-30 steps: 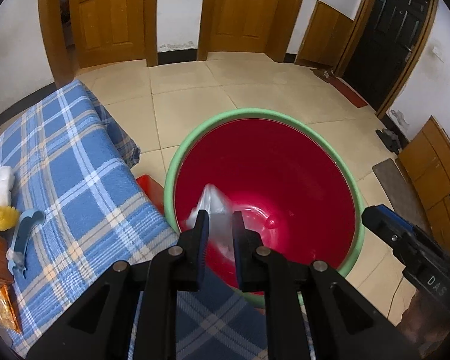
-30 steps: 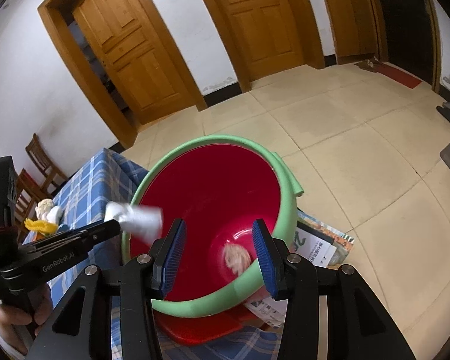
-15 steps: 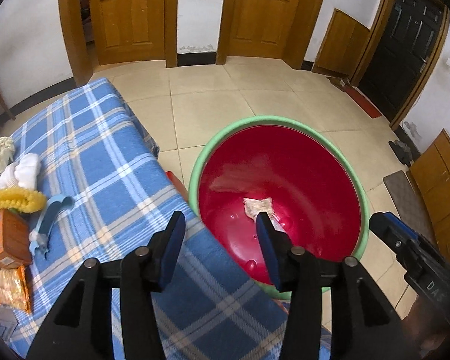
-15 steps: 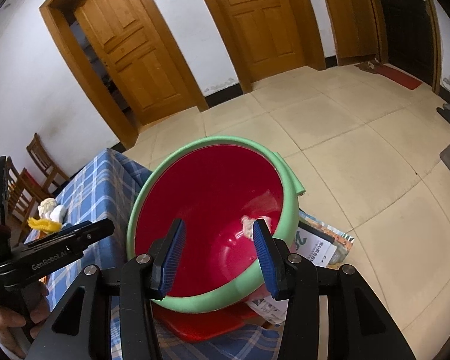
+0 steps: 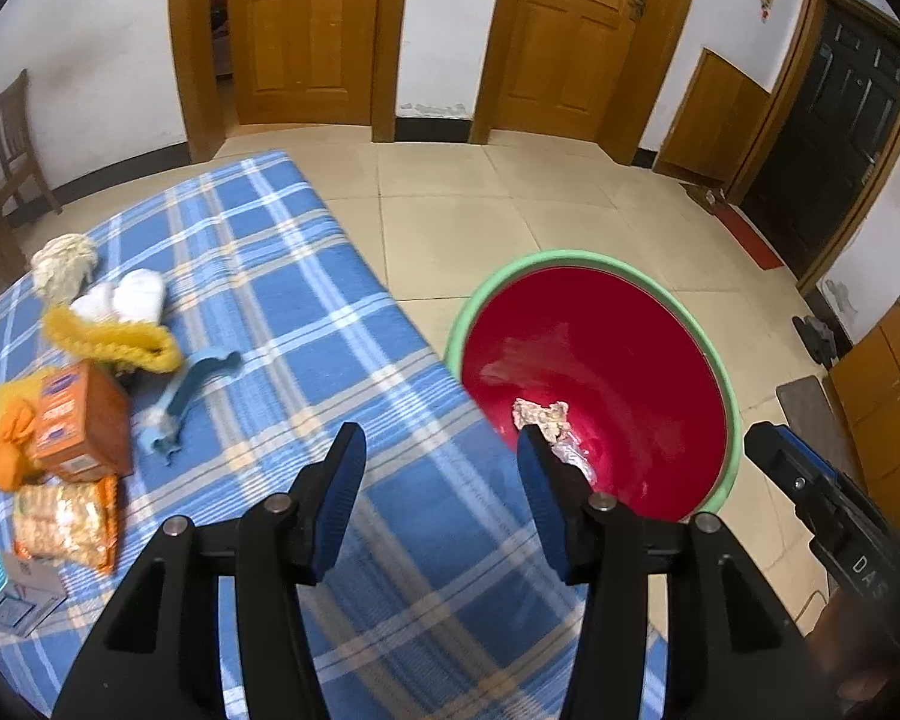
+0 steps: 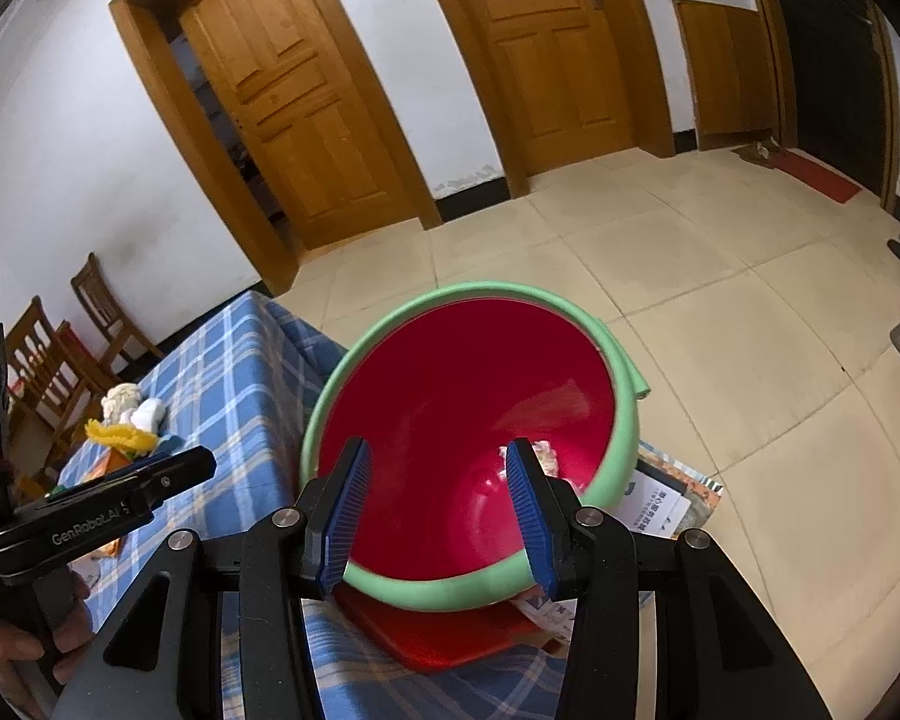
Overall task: Collect trash
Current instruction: 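Withdraw both tools from the bin back toward the table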
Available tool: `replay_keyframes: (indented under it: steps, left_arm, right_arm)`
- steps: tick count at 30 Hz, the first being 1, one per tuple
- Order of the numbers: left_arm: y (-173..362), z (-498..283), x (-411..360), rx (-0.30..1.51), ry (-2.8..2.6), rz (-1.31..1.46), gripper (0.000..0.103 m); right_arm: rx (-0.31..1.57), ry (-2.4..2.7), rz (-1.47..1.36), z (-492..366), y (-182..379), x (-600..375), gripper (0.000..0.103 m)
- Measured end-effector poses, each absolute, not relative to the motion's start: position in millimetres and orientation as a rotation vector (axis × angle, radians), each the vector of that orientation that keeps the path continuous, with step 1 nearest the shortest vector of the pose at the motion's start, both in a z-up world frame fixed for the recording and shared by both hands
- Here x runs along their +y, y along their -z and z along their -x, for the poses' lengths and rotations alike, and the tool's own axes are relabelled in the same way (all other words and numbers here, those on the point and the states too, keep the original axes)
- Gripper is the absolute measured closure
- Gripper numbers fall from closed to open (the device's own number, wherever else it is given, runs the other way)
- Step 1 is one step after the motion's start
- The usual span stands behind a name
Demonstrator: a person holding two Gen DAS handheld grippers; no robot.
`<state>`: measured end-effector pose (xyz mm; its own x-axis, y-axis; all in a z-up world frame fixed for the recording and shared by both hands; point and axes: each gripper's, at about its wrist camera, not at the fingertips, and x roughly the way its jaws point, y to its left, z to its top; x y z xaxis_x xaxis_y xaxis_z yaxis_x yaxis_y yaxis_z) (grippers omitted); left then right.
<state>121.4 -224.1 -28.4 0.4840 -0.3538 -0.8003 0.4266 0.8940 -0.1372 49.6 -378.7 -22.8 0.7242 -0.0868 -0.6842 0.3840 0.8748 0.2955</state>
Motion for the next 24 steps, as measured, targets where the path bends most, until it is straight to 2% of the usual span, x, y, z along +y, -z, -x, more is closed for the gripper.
replay_keyframes:
  steps: [19,21,24]
  left_arm:
    - [22,-109,-125,0.95,0.286,0.003,0.05]
    - [22,-109,-111,0.948,0.256,0.002,0.045]
    - [20,-108,-85,0.939,0.205,0.004,0.044]
  right_arm:
    - [0.737,0.14,-0.369,-70,14,-319,0.055]
    - [0.743,0.127,-0.361,-73,14,-312,0.055]
    - [0.753,0.109,-0.353,-76,14,-305,0.055]
